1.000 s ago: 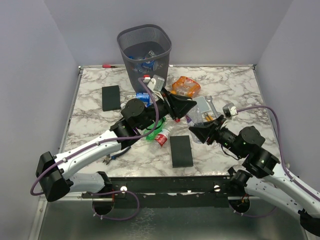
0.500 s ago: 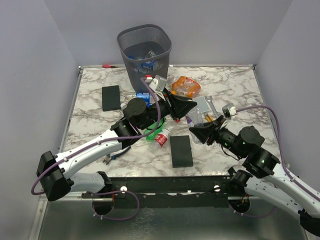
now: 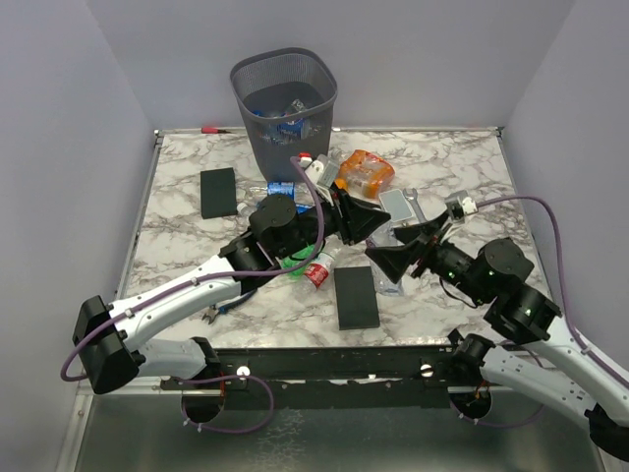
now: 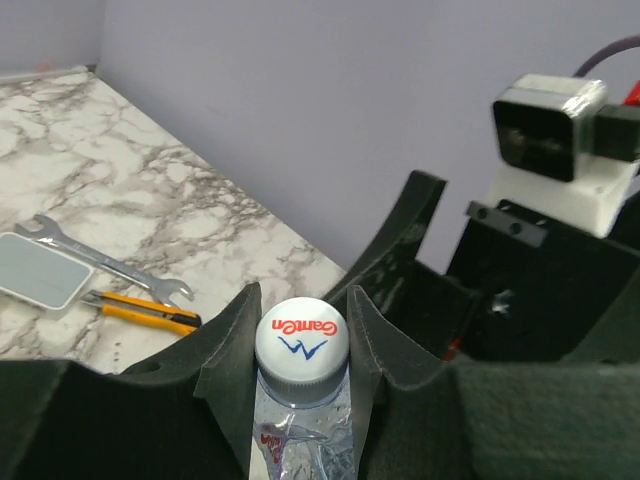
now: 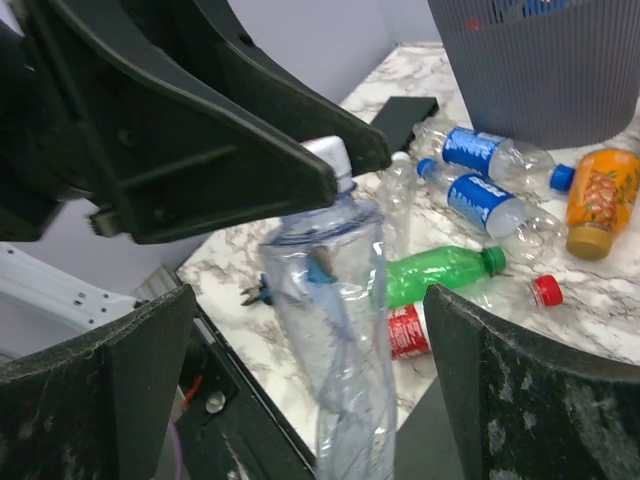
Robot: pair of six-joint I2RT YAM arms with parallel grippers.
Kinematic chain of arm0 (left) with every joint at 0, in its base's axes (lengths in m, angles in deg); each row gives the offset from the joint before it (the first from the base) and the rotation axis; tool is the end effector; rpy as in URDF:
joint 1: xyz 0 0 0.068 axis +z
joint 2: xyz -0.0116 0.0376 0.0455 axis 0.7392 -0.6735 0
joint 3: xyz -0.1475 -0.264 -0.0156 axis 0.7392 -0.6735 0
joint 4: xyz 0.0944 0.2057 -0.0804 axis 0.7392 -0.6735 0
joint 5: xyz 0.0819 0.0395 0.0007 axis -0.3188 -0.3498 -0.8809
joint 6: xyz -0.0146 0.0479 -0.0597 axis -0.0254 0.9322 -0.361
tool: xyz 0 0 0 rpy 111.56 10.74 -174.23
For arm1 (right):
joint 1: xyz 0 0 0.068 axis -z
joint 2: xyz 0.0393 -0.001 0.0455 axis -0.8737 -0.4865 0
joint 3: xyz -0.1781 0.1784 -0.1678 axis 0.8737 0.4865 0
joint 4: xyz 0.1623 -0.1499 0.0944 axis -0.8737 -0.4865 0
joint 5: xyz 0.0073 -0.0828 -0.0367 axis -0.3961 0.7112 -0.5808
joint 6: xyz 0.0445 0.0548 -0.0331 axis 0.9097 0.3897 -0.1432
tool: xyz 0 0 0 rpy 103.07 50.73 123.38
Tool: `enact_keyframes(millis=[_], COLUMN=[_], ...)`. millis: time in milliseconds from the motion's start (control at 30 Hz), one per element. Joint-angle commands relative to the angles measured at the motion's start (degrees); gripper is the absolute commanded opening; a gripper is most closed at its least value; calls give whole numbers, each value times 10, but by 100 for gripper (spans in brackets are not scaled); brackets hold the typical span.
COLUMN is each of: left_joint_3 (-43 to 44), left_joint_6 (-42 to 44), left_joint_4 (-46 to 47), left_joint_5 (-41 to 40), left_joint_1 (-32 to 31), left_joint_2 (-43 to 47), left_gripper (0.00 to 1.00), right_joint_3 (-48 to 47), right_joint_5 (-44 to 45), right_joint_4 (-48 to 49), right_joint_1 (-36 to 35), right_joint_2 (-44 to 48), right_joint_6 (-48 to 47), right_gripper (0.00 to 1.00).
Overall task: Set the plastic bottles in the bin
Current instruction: Pick up the plastic bottle from the corner of the board, then place the plastic bottle in the trash bin.
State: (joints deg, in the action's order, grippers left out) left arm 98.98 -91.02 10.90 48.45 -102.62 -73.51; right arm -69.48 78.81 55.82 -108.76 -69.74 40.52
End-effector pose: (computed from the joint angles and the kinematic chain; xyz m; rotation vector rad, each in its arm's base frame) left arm 0.1582 -0.2422 0.4314 0.4428 1.5114 -1.3232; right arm 0.0859 0.0968 0.3789 -0.3414 1.6081 1.0068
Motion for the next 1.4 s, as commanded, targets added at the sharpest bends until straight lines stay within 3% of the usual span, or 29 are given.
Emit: enact_keyframes(millis=[0,233,467,633,767,833,1100,1367], left_joint_3=[28,67,157,213,234,273,415,441], left_joint_6=[46,99,288,424,489,516,545,538], left_joint_4=[-28,-45,-41,95,276,323,315,289], left_joint_5=[-47,-102,-263,-334,-301,-287,-259,-236], left_joint_1=[7,36,59,100,163,190,252,258], left_joint_2=[26,42,24,-41,-112,-162,-340,-426], left_gripper=[0,0,0,0,0,0,0,0], right_joint_3=[-54,-101,-35,56,84,93,119,114], right_joint_5=[5,42,183,242,237,225,194,206], right_joint_4=[-70,-123,-127,-114,-131,-134,-139,-148], right_joint_1=[1,1,1,1,1,1,1,1], right_joint_2=[8,50,169,261,286,287,271,255], right_joint_6=[26,55,74,111,127,134,143,120], right_gripper=[100,100,100,99,99,98,98,98])
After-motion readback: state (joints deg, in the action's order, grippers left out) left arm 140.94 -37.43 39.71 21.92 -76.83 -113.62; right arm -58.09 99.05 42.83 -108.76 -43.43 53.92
